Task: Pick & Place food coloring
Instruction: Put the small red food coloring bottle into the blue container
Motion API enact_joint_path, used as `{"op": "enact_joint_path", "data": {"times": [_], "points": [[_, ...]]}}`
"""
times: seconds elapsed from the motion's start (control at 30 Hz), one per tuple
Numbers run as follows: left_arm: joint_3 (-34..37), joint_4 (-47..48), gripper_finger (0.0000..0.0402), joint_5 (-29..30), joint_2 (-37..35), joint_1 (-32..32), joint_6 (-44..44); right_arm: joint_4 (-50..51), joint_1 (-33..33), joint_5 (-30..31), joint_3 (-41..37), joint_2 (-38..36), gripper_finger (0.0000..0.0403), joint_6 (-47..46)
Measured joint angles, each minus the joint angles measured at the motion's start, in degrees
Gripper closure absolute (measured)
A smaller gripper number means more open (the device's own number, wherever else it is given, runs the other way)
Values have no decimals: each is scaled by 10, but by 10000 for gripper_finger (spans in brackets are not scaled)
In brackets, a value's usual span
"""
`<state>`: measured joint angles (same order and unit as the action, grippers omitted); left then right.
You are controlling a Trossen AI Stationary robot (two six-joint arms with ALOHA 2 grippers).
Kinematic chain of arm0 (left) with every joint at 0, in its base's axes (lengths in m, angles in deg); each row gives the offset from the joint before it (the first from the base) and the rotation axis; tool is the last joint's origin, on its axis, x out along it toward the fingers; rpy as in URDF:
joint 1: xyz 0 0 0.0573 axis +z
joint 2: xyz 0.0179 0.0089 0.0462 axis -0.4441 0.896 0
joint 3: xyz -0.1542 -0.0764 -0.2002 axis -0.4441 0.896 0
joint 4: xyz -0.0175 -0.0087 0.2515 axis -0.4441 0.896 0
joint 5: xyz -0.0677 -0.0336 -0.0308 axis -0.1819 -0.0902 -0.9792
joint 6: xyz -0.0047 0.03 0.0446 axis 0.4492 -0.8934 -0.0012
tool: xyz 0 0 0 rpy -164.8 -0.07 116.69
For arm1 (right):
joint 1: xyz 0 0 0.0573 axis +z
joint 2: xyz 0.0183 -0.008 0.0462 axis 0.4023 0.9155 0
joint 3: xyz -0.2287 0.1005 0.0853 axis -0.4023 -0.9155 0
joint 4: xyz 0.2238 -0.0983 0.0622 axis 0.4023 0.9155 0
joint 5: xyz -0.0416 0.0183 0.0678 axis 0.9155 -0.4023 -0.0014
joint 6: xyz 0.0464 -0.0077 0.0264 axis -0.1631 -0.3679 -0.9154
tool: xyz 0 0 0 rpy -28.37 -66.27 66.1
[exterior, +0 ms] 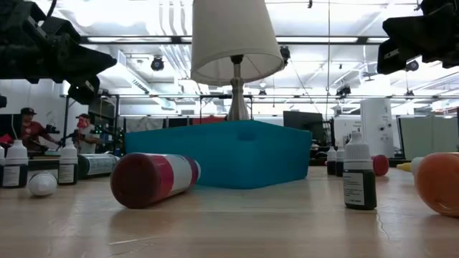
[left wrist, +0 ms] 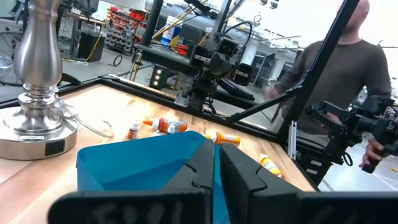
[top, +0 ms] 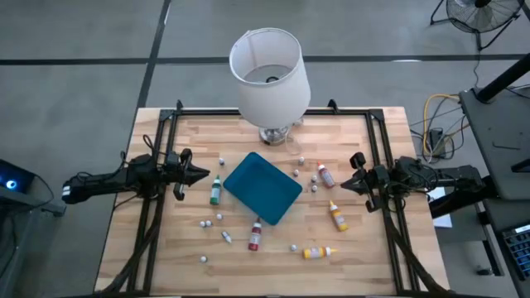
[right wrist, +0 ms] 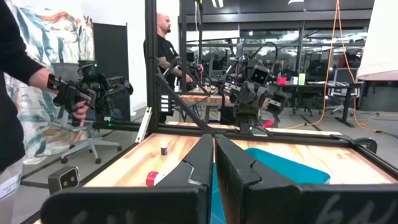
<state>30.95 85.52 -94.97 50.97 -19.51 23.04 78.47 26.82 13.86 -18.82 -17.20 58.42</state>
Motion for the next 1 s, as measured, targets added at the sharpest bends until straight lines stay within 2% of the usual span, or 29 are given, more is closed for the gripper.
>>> {"op": "enact_joint_path", "data": {"times": [0.2, 0.4, 0.53, 0.67, 0.8, 1.0], "points": [[0, -23, 402, 0, 0, 0, 12, -33, 0, 0, 0, 0, 394, -12], [0, -146, 402, 0, 0, 0, 49, -119, 0, 5, 0, 0, 394, -23], [0, -235, 402, 0, 0, 0, 50, -184, 0, 36, 0, 0, 394, -57], [0, -285, 402, 0, 0, 0, 50, -217, 0, 88, 0, 0, 394, -92], [0, -281, 402, 1, 0, 0, 50, -208, 0, 131, 0, 0, 394, -101], [0, -185, 402, 0, 0, 0, 44, -158, 0, 131, 0, 0, 394, -89]]}}
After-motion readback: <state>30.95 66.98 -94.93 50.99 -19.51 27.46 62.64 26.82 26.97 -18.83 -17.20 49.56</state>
